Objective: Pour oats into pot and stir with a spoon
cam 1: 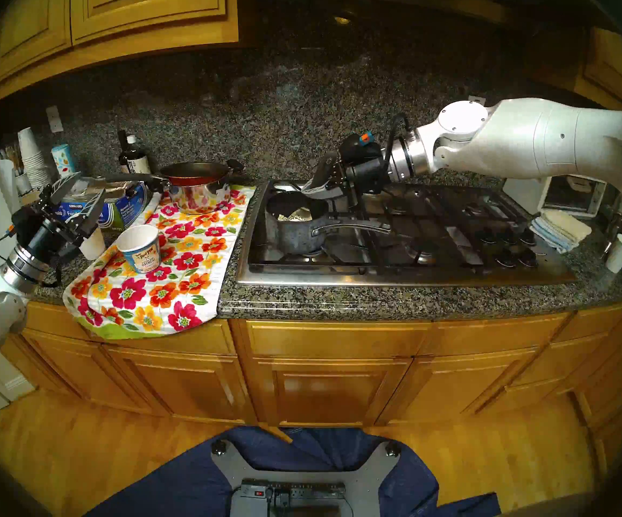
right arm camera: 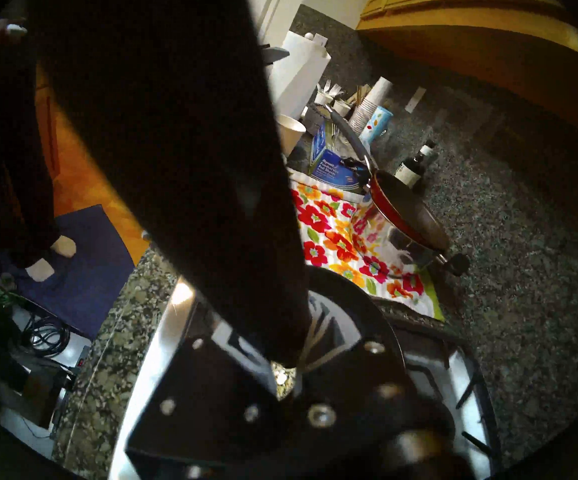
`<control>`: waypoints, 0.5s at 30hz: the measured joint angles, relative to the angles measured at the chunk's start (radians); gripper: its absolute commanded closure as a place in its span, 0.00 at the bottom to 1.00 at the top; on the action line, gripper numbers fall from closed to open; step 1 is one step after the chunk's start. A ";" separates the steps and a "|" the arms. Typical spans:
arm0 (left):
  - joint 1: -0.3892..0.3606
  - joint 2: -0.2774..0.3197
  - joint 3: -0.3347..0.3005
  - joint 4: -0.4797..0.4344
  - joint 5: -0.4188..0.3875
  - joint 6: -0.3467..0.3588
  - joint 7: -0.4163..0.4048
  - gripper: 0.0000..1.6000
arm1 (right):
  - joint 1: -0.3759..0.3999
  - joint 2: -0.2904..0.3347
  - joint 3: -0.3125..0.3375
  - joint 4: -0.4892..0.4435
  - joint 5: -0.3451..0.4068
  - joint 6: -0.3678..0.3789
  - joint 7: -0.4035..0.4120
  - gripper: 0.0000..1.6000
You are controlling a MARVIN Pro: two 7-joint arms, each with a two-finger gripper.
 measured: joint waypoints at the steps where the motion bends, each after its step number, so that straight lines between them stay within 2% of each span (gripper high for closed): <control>1: 0.000 0.000 0.000 0.000 0.000 0.000 0.000 0.00 | 0.000 0.000 -0.003 0.008 -0.001 0.000 0.001 1.00; 7: 0.001 0.000 -0.002 0.000 0.000 0.000 0.000 0.00 | -0.012 -0.016 -0.007 0.056 -0.005 0.000 -0.001 1.00; 15: 0.002 -0.001 -0.003 0.000 0.001 0.000 0.000 0.00 | -0.055 -0.067 0.007 0.139 -0.004 -0.003 -0.021 1.00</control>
